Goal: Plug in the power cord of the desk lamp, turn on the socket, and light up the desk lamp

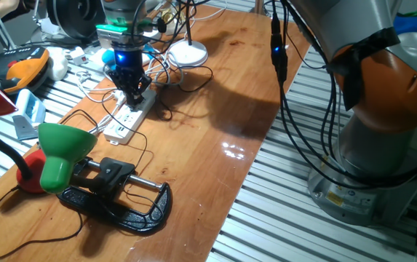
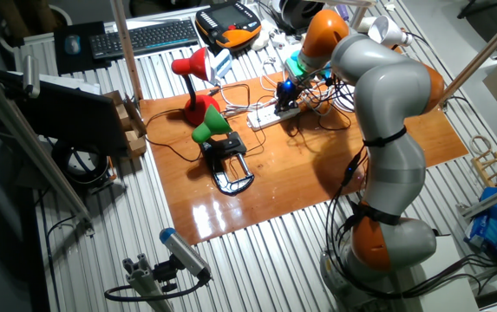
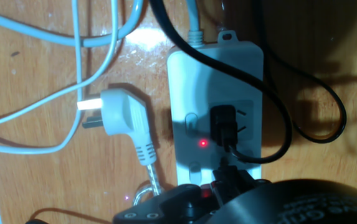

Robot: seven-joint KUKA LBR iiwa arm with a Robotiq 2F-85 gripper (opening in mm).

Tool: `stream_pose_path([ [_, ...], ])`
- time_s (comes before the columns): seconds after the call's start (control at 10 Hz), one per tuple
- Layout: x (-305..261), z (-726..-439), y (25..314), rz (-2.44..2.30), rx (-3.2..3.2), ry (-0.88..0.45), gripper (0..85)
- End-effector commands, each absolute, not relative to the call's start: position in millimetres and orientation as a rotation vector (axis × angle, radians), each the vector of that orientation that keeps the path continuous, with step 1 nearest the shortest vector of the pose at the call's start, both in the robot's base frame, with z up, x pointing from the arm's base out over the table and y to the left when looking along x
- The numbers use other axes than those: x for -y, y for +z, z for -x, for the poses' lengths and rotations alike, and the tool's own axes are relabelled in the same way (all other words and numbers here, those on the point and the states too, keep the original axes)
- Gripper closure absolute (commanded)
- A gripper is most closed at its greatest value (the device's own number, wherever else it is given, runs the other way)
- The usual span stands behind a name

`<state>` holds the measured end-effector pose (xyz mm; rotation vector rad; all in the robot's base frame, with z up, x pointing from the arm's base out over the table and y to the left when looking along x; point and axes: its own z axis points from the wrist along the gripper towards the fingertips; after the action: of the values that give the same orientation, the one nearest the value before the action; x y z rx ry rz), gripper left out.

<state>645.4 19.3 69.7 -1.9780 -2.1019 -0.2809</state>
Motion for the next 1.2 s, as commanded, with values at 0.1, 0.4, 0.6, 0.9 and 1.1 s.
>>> stream_pose_path([
  [0.1,-19.4,-645.2,69.1,1.977,2.100,-0.277,85.0],
  [0.4,-19.4,-645.5,68.1,1.980,2.097,-0.277,85.0],
  [0.6,-19.4,-645.7,67.2,1.981,2.098,-0.272,85.0],
  [0.9,-19.4,-645.6,65.2,1.981,2.098,-0.272,85.0],
  [1.1,-19.4,-645.7,64.7,1.979,2.097,-0.272,85.0],
])
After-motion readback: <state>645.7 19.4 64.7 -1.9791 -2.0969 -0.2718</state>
